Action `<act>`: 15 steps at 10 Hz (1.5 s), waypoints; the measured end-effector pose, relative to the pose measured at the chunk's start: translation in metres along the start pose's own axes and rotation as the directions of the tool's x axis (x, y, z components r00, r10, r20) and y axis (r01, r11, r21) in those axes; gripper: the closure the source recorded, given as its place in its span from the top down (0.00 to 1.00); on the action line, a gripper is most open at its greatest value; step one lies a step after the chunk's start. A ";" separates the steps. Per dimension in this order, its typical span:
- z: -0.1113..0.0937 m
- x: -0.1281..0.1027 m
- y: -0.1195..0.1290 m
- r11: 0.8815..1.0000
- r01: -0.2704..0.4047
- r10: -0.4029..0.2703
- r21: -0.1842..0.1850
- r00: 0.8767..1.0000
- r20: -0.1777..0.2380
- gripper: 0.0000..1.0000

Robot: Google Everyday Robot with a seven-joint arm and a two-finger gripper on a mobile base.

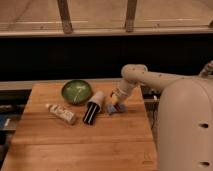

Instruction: Place the pepper on the white sponge

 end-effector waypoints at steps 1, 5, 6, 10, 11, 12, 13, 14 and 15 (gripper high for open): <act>0.005 0.000 -0.004 1.000 -0.010 0.010 -0.005 1.000 -0.007 0.00; 0.024 0.006 -0.009 0.999 -0.026 0.025 -0.025 0.999 -0.039 0.17; 0.025 0.008 -0.008 0.999 -0.023 0.022 -0.025 0.999 -0.044 0.26; 0.025 0.009 -0.007 0.999 -0.022 0.021 -0.024 0.999 -0.048 0.67; 0.024 0.010 -0.004 1.000 -0.014 0.012 -0.023 0.999 -0.049 0.76; 0.021 0.010 0.002 1.000 0.001 -0.002 -0.023 0.999 -0.048 0.80; 0.020 0.009 0.007 1.000 0.012 -0.013 -0.022 0.999 -0.044 0.80; 0.015 0.008 0.011 0.999 0.025 -0.026 -0.020 0.999 -0.035 0.80; 0.012 0.008 0.013 0.999 0.033 -0.033 -0.018 0.999 -0.031 0.80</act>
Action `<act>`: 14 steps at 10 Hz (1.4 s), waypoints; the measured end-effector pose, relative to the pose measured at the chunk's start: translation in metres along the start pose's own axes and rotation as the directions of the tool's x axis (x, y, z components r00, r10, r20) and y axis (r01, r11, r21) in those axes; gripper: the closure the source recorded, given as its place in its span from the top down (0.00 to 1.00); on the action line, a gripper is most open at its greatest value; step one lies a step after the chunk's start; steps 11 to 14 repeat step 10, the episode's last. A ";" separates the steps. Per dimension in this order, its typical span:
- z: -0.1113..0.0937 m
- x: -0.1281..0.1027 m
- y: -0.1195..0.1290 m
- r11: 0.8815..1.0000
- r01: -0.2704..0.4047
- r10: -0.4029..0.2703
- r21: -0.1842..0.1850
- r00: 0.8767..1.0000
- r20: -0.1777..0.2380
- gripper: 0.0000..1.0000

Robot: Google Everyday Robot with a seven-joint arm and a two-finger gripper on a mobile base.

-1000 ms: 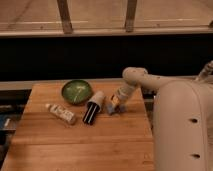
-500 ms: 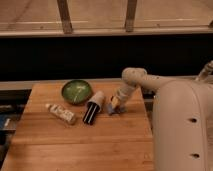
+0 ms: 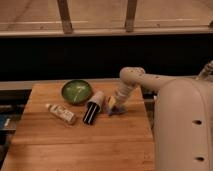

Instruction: Place the pepper on the white sponge

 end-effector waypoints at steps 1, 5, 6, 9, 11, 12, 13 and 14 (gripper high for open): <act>-0.003 -0.001 0.002 1.000 0.006 -0.006 0.001 1.000 0.007 0.80; -0.031 0.002 0.009 1.000 0.015 -0.016 0.021 0.997 0.076 0.80; -0.050 0.004 0.012 0.999 0.015 -0.019 0.035 0.993 0.120 0.80; -0.079 0.008 0.021 0.998 0.017 -0.027 0.054 0.982 0.187 0.80; -0.078 0.008 0.022 0.998 0.020 -0.030 0.053 0.982 0.184 0.80; -0.078 0.008 0.022 0.998 0.020 -0.030 0.053 0.982 0.184 0.80; -0.078 0.008 0.022 0.998 0.020 -0.030 0.053 0.982 0.184 0.80; -0.078 0.008 0.022 0.998 0.020 -0.030 0.053 0.982 0.184 0.80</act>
